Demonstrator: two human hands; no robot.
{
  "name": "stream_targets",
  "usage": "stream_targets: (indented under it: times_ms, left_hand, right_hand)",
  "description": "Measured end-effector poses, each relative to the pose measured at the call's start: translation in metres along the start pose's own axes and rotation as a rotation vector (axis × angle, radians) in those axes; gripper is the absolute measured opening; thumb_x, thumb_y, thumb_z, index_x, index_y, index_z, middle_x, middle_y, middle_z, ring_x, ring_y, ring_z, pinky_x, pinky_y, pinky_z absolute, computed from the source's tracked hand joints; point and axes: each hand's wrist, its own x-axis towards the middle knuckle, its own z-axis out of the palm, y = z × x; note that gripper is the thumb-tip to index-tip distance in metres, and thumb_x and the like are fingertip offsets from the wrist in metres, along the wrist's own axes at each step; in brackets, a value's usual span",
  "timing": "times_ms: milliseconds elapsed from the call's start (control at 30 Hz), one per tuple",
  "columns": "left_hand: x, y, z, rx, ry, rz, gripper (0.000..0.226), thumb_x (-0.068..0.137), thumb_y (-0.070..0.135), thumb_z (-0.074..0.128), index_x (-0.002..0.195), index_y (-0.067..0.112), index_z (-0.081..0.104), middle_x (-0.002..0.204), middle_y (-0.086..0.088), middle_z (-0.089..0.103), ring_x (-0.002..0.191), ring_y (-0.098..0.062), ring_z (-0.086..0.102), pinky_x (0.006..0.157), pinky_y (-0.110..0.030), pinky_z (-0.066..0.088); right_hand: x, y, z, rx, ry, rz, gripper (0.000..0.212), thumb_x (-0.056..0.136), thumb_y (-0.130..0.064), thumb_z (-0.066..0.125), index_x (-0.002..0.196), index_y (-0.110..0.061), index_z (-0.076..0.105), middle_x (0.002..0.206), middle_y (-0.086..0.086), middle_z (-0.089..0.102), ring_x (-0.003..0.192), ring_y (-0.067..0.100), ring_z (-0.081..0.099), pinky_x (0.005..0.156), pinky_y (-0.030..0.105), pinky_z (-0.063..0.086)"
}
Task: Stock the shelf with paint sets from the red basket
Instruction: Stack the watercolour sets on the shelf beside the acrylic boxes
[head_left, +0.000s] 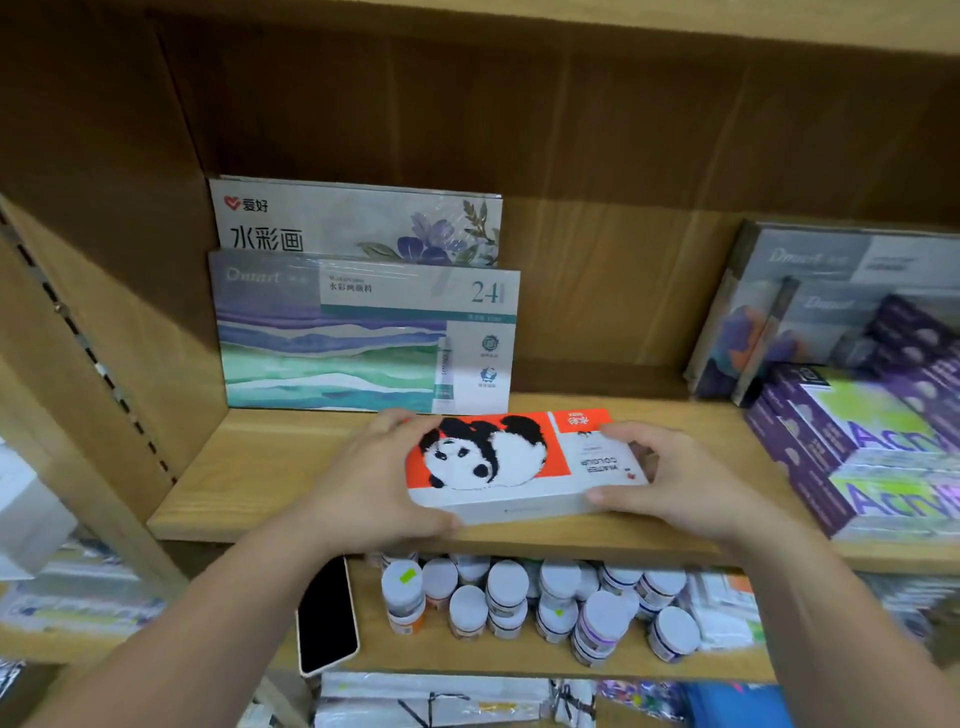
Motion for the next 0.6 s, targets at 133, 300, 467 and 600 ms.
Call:
stream_targets:
  times_ms: [133, 300, 467, 600]
  left_hand:
    - [-0.01, -0.028, -0.018, 0.019, -0.002, -0.017, 0.134, 0.039, 0.073, 0.081, 0.158, 0.034, 0.034, 0.14, 0.013, 0.037, 0.127, -0.011, 0.044, 0.109, -0.028, 0.04]
    - [-0.033, -0.046, -0.033, 0.012, 0.007, -0.071, 0.127, 0.04, 0.08, 0.075, 0.153, 0.035, 0.038, 0.131, 0.011, 0.04, 0.122, -0.011, 0.045, 0.106, -0.028, 0.041]
    - [-0.029, -0.042, -0.045, 0.006, -0.06, -0.086, 0.072, 0.059, 0.08, 0.069, 0.116, 0.036, 0.061, 0.112, 0.014, 0.061, 0.105, -0.01, 0.06, 0.091, -0.033, 0.052]
    - [-0.02, -0.027, -0.04, 0.044, -0.122, -0.086, 0.081, 0.053, 0.084, 0.065, 0.121, 0.041, 0.062, 0.112, 0.016, 0.059, 0.103, -0.007, 0.061, 0.091, -0.034, 0.053]
  right_hand:
    - [-0.001, -0.005, 0.018, 0.136, -0.036, -0.089, 0.07, 0.065, -0.022, 0.098, 0.123, -0.037, 0.062, 0.108, -0.006, 0.071, 0.079, 0.001, 0.066, 0.071, 0.012, 0.049]
    - [0.012, -0.024, 0.047, 0.181, 0.037, -0.157, 0.06, 0.071, -0.019, 0.094, 0.122, -0.036, 0.066, 0.111, -0.01, 0.071, 0.076, 0.001, 0.063, 0.076, 0.02, 0.055]
    - [0.015, -0.033, 0.064, 0.155, 0.113, -0.155, 0.061, 0.069, -0.029, 0.095, 0.117, -0.049, 0.063, 0.111, -0.018, 0.07, 0.088, -0.006, 0.063, 0.08, 0.018, 0.048]
    - [0.002, -0.035, 0.067, 0.123, 0.265, -0.064, 0.07, 0.07, -0.033, 0.094, 0.131, -0.04, 0.06, 0.116, -0.011, 0.059, 0.093, -0.002, 0.058, 0.08, 0.021, 0.046]
